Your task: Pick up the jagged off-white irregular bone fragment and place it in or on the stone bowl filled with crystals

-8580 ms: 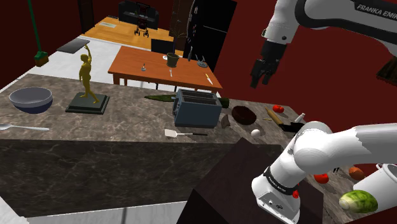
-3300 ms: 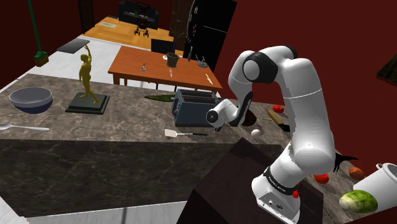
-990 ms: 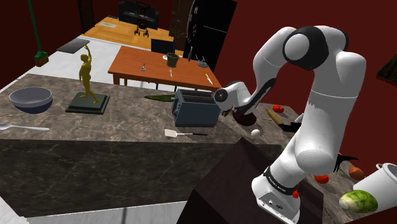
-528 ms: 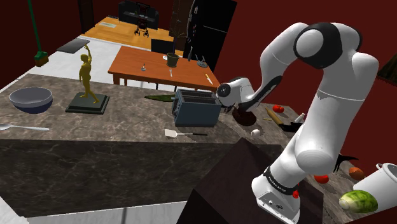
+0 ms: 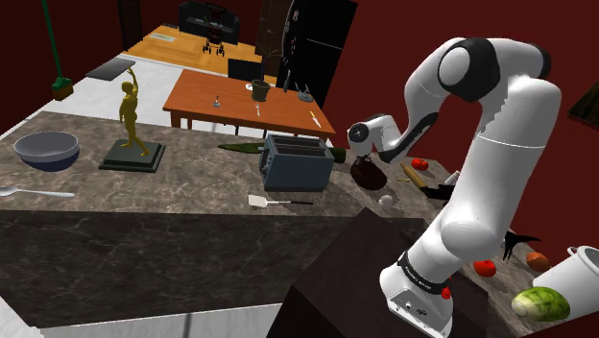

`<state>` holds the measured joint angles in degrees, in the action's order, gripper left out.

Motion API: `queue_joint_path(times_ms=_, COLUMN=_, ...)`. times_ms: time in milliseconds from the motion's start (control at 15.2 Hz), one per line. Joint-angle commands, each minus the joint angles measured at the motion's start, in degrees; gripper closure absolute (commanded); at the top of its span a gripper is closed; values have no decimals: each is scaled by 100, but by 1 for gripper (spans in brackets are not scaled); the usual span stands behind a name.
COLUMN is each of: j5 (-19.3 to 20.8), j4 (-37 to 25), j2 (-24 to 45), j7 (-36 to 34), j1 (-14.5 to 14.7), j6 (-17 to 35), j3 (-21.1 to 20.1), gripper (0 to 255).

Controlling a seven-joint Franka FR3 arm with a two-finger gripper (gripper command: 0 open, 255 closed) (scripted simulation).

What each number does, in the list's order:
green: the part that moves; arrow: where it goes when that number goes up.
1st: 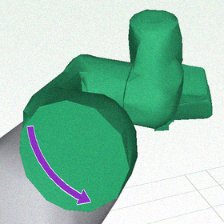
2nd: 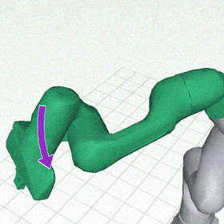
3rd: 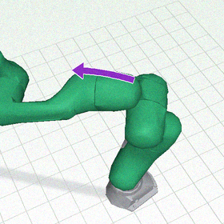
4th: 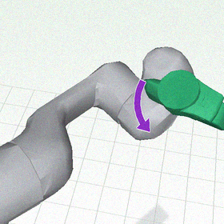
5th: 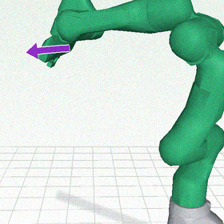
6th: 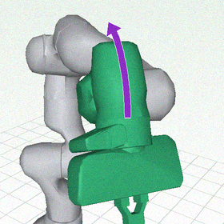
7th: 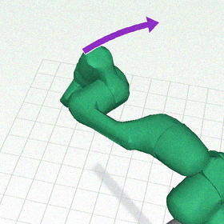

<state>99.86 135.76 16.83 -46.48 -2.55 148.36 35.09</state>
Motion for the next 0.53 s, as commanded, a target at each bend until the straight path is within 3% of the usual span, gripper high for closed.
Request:
queue_joint_path(times_ms=0, j5=363, j4=-171, j2=142, j7=-93, j1=-258, j6=302, j3=162, gripper=255)
queue_joint_path(times_ms=462, j5=1253, j4=-1119, j2=816, j7=-379, j1=-1195, j6=1308, j3=457, gripper=255)
